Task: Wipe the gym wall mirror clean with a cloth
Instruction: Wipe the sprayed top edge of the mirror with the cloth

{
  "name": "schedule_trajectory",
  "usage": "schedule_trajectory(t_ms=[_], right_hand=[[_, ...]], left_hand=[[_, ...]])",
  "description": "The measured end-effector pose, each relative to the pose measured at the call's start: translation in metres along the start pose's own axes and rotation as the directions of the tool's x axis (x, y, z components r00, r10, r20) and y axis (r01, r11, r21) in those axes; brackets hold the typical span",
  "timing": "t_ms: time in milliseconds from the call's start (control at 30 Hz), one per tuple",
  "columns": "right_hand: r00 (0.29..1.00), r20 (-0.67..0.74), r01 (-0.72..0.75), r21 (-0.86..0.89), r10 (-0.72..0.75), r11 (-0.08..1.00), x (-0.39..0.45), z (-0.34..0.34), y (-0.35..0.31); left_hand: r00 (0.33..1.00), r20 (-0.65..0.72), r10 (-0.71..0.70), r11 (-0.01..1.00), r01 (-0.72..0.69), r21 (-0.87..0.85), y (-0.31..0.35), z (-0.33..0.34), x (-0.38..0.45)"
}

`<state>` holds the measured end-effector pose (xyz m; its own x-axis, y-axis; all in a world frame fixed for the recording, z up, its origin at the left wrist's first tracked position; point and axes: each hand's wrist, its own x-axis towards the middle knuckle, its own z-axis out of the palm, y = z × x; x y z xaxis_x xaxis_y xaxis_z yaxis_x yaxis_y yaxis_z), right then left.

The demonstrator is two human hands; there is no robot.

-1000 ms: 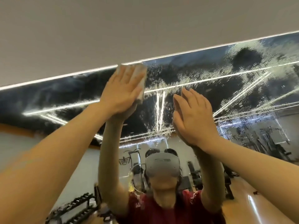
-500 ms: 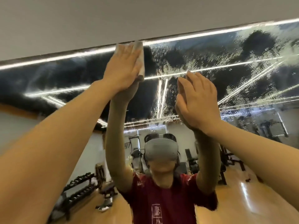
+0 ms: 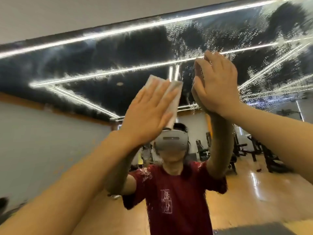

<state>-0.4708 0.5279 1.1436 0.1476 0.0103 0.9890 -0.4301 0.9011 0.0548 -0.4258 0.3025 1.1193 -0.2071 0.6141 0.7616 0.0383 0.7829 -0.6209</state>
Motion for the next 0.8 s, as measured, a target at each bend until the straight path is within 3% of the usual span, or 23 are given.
schedule_trajectory(t_ms=[100, 233, 400, 500, 567, 667, 800], right_hand=[[1.0, 0.0, 0.004, 0.005, -0.004, 1.0, 0.001, 0.0, 0.0], [1.0, -0.003, 0.008, 0.013, -0.008, 1.0, 0.002, 0.0, 0.0], [0.999, -0.026, 0.03, -0.007, -0.03, 1.0, 0.001, 0.001, 0.001], [0.999, -0.016, 0.036, -0.011, -0.037, 0.999, 0.002, 0.001, 0.002], [0.999, -0.004, 0.035, -0.008, -0.035, 0.999, 0.004, 0.0, 0.004], [1.0, -0.001, 0.029, -0.004, -0.029, 1.0, 0.003, 0.001, 0.005], [1.0, 0.002, 0.021, 0.001, -0.021, 1.0, 0.002, 0.001, 0.004]], left_hand=[[0.974, -0.016, -0.225, 0.973, 0.224, -0.052, -0.029, -0.01, 0.039], [0.951, -0.082, -0.298, 0.951, 0.289, -0.11, -0.009, -0.007, 0.038], [0.995, 0.033, -0.098, 0.992, 0.1, -0.072, 0.039, 0.006, -0.044], [0.999, 0.017, -0.036, 0.997, 0.037, -0.064, 0.024, 0.005, -0.049], [0.986, -0.025, -0.164, 0.986, 0.163, -0.045, -0.007, 0.001, -0.025], [0.903, -0.107, -0.416, 0.909, 0.417, -0.007, -0.063, -0.013, 0.031], [0.86, -0.137, -0.492, 0.871, 0.487, -0.065, -0.071, -0.028, 0.106]])
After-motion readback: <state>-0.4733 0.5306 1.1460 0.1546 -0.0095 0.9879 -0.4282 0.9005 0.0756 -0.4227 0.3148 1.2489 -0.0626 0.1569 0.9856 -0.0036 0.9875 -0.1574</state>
